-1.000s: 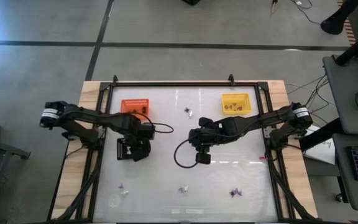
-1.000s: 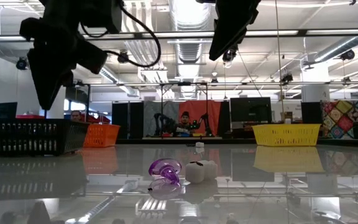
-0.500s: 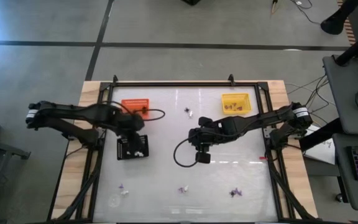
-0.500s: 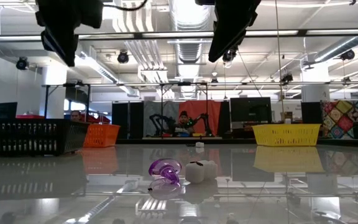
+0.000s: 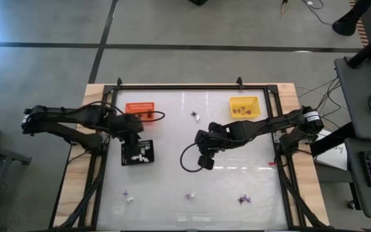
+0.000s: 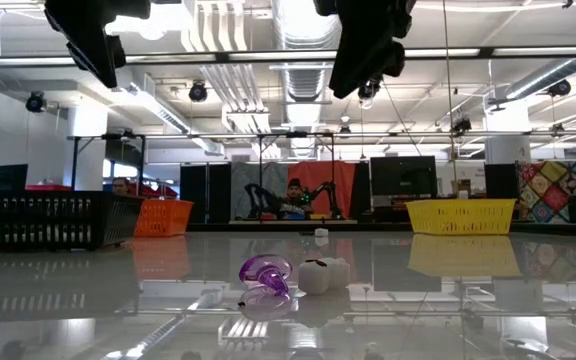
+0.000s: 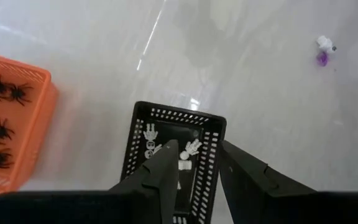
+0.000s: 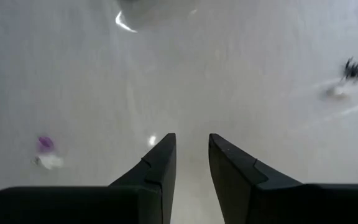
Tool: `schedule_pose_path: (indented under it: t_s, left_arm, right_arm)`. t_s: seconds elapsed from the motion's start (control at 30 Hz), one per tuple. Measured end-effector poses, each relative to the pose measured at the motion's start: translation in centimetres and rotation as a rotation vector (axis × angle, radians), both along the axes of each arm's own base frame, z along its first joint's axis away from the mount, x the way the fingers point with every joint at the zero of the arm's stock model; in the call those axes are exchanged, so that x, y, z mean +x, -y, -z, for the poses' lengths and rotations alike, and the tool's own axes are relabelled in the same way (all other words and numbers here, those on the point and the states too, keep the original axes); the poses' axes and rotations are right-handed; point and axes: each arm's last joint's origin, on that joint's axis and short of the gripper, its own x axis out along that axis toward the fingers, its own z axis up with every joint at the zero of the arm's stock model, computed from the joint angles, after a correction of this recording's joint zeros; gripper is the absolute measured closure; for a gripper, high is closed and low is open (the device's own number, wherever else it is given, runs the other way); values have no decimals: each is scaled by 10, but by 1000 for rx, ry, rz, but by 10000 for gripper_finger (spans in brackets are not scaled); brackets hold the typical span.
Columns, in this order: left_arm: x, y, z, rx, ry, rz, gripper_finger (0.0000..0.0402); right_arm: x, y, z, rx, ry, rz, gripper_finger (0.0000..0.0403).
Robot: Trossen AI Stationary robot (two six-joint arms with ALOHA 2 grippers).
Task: Sort Halloween decoration
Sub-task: Put the purple witch hat toy into the yellow bin
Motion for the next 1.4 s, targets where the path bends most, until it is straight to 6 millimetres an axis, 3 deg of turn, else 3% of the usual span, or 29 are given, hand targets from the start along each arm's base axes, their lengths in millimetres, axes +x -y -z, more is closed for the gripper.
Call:
schedule_pose_path:
  t_s: [0.5,1.0,1.27,1.4]
  left_arm:
    - [-30,-2,-5,96,-25,191,306]
    - [-53,-3,-16,114,65,215,306]
    - [-59,-4,-19,124,88,229,306]
    - [-61,-4,-19,128,94,236,306]
  right_arm:
    - [0,-20,6,230,17,357,285]
    - [15,-63,66,381,-145,648,284]
    - [-14,-90,74,316,-329,748,284]
    - [-33,-114,75,258,-388,697,284]
